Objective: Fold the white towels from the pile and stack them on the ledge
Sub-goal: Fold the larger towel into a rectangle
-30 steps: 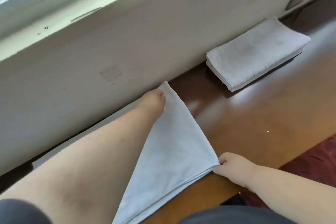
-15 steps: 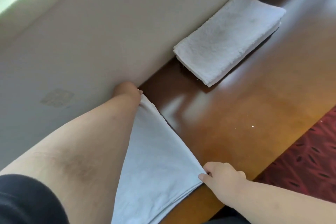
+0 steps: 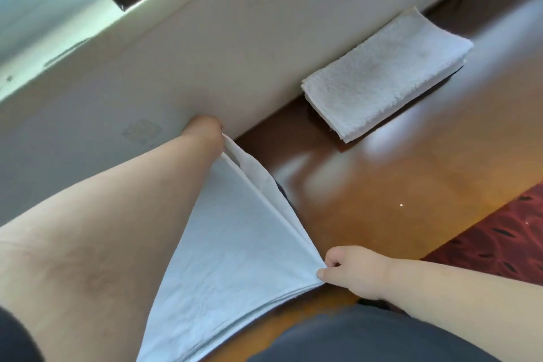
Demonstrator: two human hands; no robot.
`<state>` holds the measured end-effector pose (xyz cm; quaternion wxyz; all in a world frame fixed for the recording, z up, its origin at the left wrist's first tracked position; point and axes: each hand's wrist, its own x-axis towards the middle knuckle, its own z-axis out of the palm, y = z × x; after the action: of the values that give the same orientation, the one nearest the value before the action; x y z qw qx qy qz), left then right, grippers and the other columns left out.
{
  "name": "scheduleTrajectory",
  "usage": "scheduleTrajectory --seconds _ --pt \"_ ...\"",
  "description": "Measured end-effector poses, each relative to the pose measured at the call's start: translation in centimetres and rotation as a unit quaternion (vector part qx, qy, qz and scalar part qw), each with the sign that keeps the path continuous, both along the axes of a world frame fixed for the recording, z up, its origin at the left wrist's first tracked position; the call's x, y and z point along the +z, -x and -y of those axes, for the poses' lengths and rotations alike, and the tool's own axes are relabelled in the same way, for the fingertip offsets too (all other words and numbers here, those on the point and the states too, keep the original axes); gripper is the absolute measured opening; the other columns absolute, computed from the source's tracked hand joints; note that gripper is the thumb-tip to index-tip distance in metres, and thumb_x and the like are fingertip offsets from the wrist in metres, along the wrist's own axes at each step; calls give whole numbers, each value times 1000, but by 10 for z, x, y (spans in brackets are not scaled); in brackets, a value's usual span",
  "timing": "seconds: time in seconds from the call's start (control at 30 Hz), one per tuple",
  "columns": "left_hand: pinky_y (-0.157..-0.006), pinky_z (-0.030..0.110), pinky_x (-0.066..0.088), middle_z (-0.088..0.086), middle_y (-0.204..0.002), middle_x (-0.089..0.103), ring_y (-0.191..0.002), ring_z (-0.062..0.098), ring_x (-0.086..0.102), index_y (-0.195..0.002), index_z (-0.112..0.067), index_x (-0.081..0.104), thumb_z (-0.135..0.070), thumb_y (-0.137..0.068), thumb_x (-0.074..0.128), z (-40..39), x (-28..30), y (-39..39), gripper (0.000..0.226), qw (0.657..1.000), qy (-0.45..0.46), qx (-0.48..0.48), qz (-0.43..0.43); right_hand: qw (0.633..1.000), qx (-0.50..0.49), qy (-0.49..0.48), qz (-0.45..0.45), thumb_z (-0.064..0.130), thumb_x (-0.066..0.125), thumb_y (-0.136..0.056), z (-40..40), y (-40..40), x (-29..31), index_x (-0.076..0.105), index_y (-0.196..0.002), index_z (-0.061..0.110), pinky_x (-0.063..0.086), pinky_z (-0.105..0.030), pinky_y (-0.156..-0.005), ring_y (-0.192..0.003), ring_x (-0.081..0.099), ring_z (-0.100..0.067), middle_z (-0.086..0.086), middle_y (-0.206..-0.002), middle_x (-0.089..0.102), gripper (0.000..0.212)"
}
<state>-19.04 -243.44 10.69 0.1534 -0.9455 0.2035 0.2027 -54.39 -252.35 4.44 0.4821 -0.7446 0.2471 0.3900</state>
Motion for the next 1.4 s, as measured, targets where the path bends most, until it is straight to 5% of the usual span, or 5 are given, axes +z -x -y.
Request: scheduleTrajectory --seconds 0.27,0.57,0.73,0.93,1.4 --pt "-91 40 51 4 -84 57 -89 29 60 -105 -12 65 -8 -89 59 -32 70 0 17 989 -141 -34 -2 954 124 -18 274 37 65 -84 -14 -12 65 49 -66 23 40 -9 -73 -93 55 5 44 -122 39 28" --pt "-52 25 48 4 -78 58 -62 16 53 -98 -23 63 -12 -95 37 -157 102 -1 29 923 279 235 -124 861 291 36 416 28 65 -85 -116 -41 96 43 -63 25 35 -18 -101 -138 35 -1 8 -154 41 31" --pt "-70 34 61 8 -91 67 -73 22 67 -91 -17 64 -19 -92 46 -246 110 -9 18 826 439 309 -173 820 339 65 456 31 64 -86 -197 -64 120 42 -67 22 42 -21 -91 -126 50 -9 9 -153 44 30" --pt "-49 21 54 3 -103 60 -85 15 65 -96 -25 58 -7 -85 54 -345 96 -20 22 852 438 262 -119 785 419 90 447 35 58 -90 -294 -99 142 48 -74 13 49 -37 -70 -94 60 -24 2 -116 61 29" --pt "-71 27 40 2 -99 58 -82 23 54 -127 -26 49 -11 -88 52 -532 -5 -21 42 860 423 278 56 749 549 84 362 34 54 -94 -470 -161 96 56 -86 18 50 -37 -60 -67 49 -22 6 -79 37 18"
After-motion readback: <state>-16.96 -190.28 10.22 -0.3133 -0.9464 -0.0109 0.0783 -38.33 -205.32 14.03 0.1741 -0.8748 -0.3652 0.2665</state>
